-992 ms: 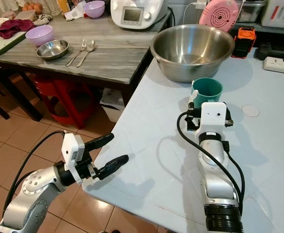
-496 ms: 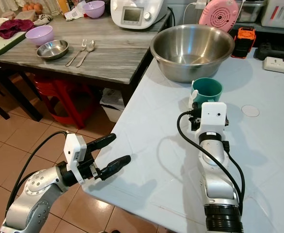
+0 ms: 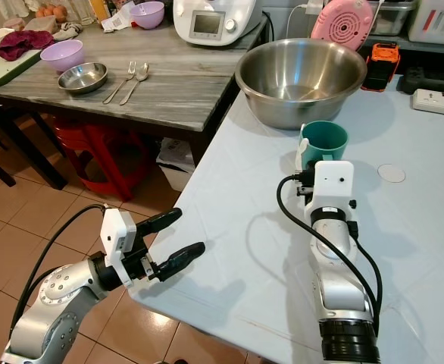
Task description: Setting the table
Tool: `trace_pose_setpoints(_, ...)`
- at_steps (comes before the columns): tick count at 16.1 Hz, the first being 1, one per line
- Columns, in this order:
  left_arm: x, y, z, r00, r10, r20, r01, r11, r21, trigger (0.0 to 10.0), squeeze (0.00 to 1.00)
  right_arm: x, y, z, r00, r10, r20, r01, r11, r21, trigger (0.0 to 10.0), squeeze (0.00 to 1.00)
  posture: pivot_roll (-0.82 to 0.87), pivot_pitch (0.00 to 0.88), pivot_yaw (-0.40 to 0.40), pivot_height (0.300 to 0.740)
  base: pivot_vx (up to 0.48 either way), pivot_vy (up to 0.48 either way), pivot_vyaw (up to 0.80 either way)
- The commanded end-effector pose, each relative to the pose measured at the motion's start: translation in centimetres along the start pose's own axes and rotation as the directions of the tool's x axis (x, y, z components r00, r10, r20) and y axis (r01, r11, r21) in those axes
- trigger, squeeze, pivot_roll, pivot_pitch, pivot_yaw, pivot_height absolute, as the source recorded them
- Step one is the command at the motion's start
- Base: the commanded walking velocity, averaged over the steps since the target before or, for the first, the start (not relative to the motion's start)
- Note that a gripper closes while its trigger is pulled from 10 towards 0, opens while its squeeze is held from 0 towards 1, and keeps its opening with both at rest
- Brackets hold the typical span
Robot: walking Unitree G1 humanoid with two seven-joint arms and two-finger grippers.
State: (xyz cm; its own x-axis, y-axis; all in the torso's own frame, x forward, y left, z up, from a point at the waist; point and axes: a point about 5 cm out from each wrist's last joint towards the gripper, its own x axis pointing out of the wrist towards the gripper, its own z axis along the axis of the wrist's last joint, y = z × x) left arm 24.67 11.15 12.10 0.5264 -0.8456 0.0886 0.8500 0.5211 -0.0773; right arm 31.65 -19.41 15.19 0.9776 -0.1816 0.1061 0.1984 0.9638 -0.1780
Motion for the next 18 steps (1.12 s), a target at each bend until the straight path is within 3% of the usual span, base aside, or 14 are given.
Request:
trace_pose_setpoints(1,-0.1,0.1,-0.1,1.0,0.0,-0.008,0.0,1.0,0.014,10.0,0.0,0.2,0.2,0.2,1.0,0.007,0.009,-0.007,1.0,0.007,0.0,0.0,-0.15,0.119,0.107,0.74,0.0,0.0,0.0)
trace_pose_setpoints(7,-0.3,0.3,-0.3,1.0,0.024,0.003,-0.024,1.0,0.0,10.0,0.0,0.3,0.3,0.3,1.0,0.007,0.014,-0.007,1.0,0.009,0.0,0.0,-0.14,0.112,0.101,0.74,0.0,0.0,0.0)
trace_pose_setpoints(12,-0.9,1.7,0.1,0.985,0.167,0.049,-0.168,0.986,-0.003,10.0,0.0,0.2,0.5,0.2,1.0,0.01,0.015,-0.01,1.0,0.018,0.0,0.0,-0.13,0.105,0.101,0.74,0.0,0.0,0.0)
trace_pose_setpoints(13,-1.0,2.7,0.4,0.963,0.257,0.077,-0.258,0.966,-0.001,10.0,0.0,0.1,0.6,0.1,1.0,0.012,0.011,-0.013,1.0,0.024,1.5,0.0,-0.12,0.099,0.1,0.74,0.0,0.0,0.0)
trace_pose_setpoints(14,-1.1,3.0,0.6,0.951,0.295,0.089,-0.296,0.955,0.005,10.0,0.0,0.0,0.7,0.1,1.0,0.016,0.01,-0.016,0.999,0.036,4.4,0.0,-0.12,0.094,0.1,0.74,0.0,0.0,0.0)
trace_pose_setpoints(15,-1.2,3.6,0.8,0.932,0.348,0.105,-0.351,0.936,0.013,10.0,0.0,-0.1,0.9,0.0,1.0,0.022,0.009,-0.023,0.999,0.035,10.0,0.0,-0.12,0.094,0.1,0.74,0.0,0.0,0.0)
trace_pose_setpoints(16,-1.4,4.1,0.9,0.909,0.402,0.113,-0.404,0.915,0.003,10.0,0.0,-0.2,1.2,0.0,0.999,0.037,0.006,-0.037,0.995,0.09,10.0,0.0,-0.12,0.091,0.097,0.74,0.0,0.0,0.0)
trace_pose_setpoints(18,-1.8,5.0,0.9,0.86,0.497,0.117,-0.494,0.868,-0.053,10.0,0.0,-0.5,2.2,0.4,0.996,0.083,0.024,-0.085,0.992,0.097,10.0,0.0,-0.12,0.088,0.093,0.74,0.0,0.0,0.0)
